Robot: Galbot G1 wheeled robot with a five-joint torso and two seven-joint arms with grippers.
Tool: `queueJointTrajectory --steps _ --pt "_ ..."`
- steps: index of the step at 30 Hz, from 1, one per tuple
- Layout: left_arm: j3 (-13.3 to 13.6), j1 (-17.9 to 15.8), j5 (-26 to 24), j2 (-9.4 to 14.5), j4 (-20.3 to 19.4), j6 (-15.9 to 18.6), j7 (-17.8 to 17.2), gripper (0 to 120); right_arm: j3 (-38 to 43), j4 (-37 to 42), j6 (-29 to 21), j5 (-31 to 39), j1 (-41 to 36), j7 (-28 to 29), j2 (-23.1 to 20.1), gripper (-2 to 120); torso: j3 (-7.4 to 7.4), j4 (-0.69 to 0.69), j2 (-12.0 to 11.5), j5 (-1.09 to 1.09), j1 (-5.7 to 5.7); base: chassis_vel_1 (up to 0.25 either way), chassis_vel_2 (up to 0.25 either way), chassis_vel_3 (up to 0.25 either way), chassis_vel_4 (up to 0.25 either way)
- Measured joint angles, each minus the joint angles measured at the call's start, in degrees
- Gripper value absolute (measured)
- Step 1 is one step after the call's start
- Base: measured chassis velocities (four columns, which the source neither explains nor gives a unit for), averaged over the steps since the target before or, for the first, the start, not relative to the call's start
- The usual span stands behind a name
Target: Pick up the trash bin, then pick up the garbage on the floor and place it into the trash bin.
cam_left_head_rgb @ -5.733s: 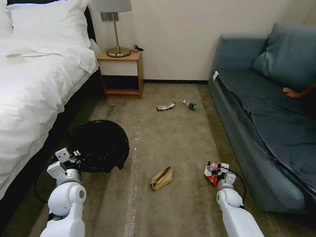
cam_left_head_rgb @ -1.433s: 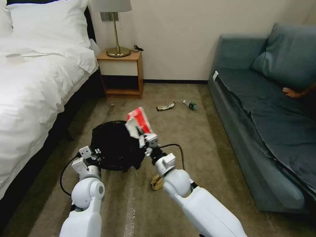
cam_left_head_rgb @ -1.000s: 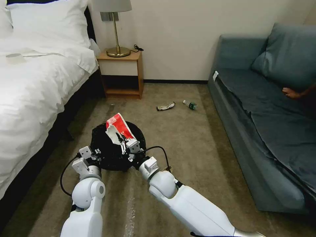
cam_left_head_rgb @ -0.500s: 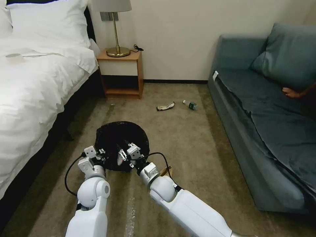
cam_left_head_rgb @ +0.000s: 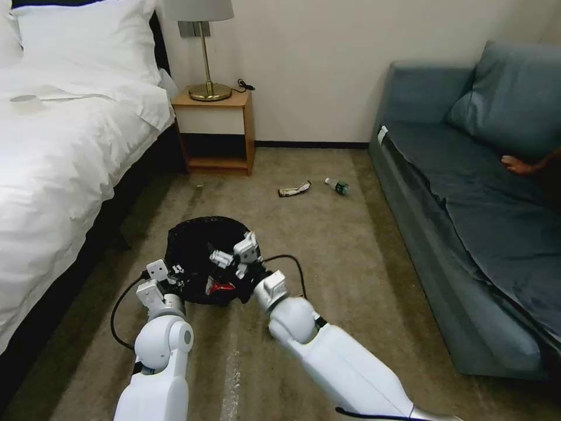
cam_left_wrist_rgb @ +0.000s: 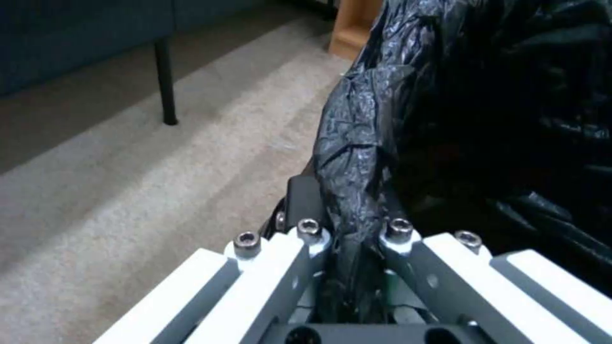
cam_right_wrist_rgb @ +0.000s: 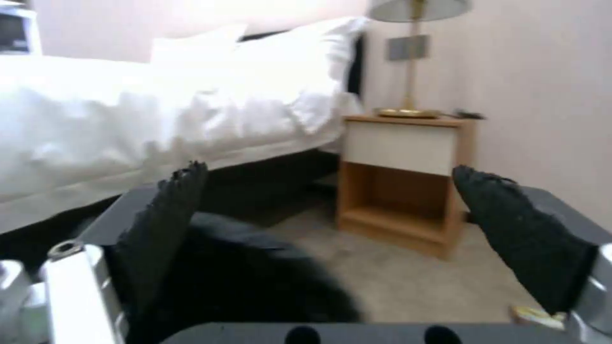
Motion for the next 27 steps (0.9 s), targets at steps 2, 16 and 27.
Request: queueJointTrajectory --steps 2,16,27 --pt "-0.39 0.01 0.52 0.11 0.00 -0.23 0.06 3 0.92 0.36 -0.81 0.42 -0.14 0.72 -0.29 99 0.00 0.00 0.00 0.00 0.00 0.000 0.000 0.000 0.000" --pt "-2.02 -0.61 1.36 1.07 0.06 -1.27 0.97 3 5.96 -0.26 -12.76 14.46 -3.83 11.84 -2.41 100 0.00 0.00 0.00 0.01 0.00 0.000 0.000 0.000 0.000" --pt "-2.64 -0.53 2.75 0.93 1.04 -2.81 1.55 3 3.90 -0.10 -24.42 20.59 -6.39 21.98 -2.16 100 0.00 0.00 0.00 0.00 0.00 0.000 0.000 0.000 0.000"
